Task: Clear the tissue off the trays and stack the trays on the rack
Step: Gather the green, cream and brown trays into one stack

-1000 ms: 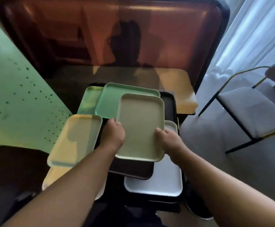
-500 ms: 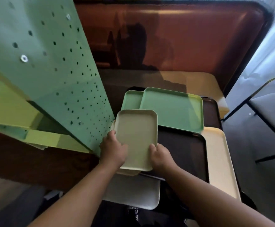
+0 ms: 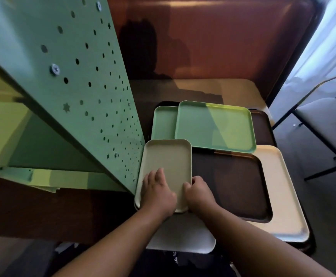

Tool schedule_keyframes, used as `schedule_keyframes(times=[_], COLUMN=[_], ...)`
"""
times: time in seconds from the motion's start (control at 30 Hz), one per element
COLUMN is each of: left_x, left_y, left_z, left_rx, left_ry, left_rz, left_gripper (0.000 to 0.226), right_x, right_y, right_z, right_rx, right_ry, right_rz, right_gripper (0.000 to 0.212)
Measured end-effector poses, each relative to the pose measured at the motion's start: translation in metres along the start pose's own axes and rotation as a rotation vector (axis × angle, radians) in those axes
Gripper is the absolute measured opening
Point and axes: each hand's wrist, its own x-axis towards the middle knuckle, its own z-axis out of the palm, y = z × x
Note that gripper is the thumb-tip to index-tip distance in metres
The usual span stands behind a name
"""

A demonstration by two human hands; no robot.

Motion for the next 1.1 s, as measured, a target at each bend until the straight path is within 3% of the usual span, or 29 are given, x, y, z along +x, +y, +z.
schedule_keyframes(times=[0.3, 0.47, 0.5, 0.57, 0.67, 0.8, 0.9, 0.97, 1.1], left_x=[0.003, 0.025, 0.031, 0.043, 0.053, 0.055, 0.047, 0.044, 0.037], left_y=[0.009, 0.031, 0.037, 0.049, 0.062, 0.07, 0.084, 0.091, 0.096], left_z=[-0.025, -0.052, -0.058, -0.062, -0.057, -0.032, -0.008, 0.006, 0.023], left_rx=[-0.131, -0.186, -0.212, -0.237, -0.307, -0.632, -0.901, -0.892, -0.643], left_ry=[0.157, 0.413, 0.37, 0.138, -0.124, -0.099, -0.094, -0.088, -0.025], left_rz=[0.082, 0.13, 0.1, 0.053, 0.019, -0.166, -0.306, -0.311, -0.303], left_gripper=[0.074, 0.071, 0.069, 0.059, 0.041, 0.035, 0.021, 0.019, 0.023], right_x=[-0.009, -0.015, -0.015, -0.014, -0.002, 0.019, 0.028, 0.039, 0.044], right_y=[0.0, 0.014, 0.017, 0.022, 0.038, 0.07, 0.088, 0.099, 0.109], right_z=[-0.036, -0.108, -0.123, -0.15, -0.175, -0.186, -0.184, -0.182, -0.184], right_rx=[0.33, 0.439, 0.425, 0.399, 0.45, 0.744, 0.628, 0.517, 0.245], right_ry=[0.039, -0.194, -0.221, -0.25, -0.204, -0.083, -0.032, 0.031, 0.06], right_rz=[-0.003, -0.089, -0.11, -0.137, -0.098, 0.114, 0.166, 0.157, 0.129], right_gripper=[0.01, 0.02, 0.021, 0.02, 0.021, 0.026, 0.015, 0.015, 0.02])
